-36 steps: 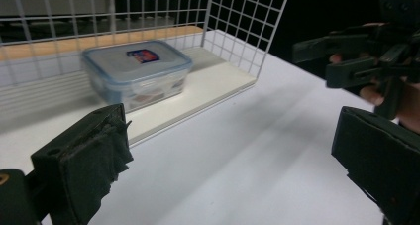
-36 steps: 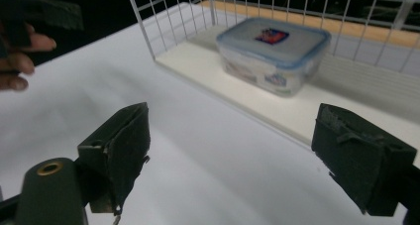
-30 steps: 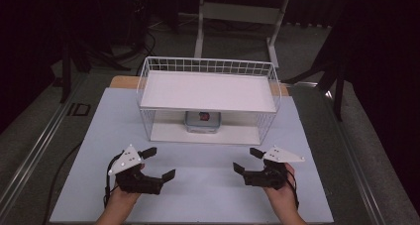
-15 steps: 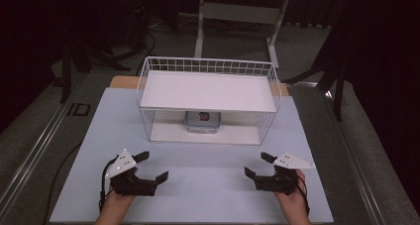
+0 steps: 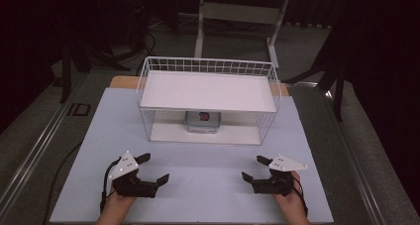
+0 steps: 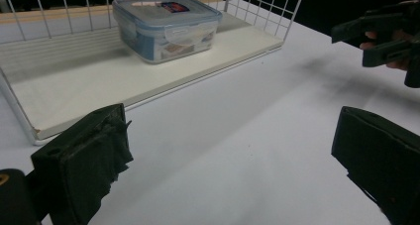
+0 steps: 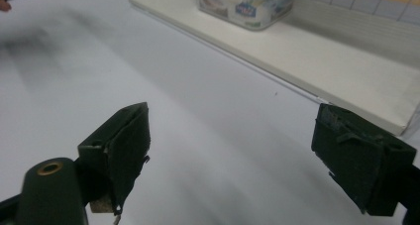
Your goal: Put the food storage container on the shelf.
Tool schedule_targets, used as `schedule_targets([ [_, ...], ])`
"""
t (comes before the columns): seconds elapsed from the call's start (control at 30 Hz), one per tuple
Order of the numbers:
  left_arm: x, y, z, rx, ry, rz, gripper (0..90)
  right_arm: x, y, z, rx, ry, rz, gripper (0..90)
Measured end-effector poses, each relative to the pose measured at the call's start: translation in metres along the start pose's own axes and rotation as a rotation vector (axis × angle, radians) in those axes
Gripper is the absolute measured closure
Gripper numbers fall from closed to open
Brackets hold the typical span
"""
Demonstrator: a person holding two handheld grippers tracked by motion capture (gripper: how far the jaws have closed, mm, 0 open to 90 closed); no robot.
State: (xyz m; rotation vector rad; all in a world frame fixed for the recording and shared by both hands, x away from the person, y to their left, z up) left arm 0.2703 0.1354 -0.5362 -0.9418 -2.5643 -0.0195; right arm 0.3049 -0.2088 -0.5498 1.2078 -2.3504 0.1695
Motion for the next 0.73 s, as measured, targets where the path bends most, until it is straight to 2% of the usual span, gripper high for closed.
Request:
schedule_targets([
  [0.17, 0.0007, -0.006, -0.0019, -0.01, -0.003, 0.005, 2.1, -0.004, -0.0044, 0.0024, -0.013, 0.027, -0.02, 14.8],
  [0.3, -0.0014, -0.0071, -0.0004, -0.014, 0.007, 0.008, 2.1, -0.0048, -0.0064, 0.0043, -0.024, 0.038, -0.019, 14.8],
  [0.73, -0.0021, -0.0061, 0.0007, 0.001, 0.009, 0.008, 2.2, -0.0078, -0.0058, 0.0032, 0.012, 0.042, -0.016, 16.4],
])
Point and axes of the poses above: each handheld gripper's, and its own axes: x roughly backward along the jaws, z roughly out of its underside, y roughly to its left, the point moved 7 cm from there along -x, roughly forward along the jaws, and after that the axes turned 5 degrees about -z, right-handed, at the moved point
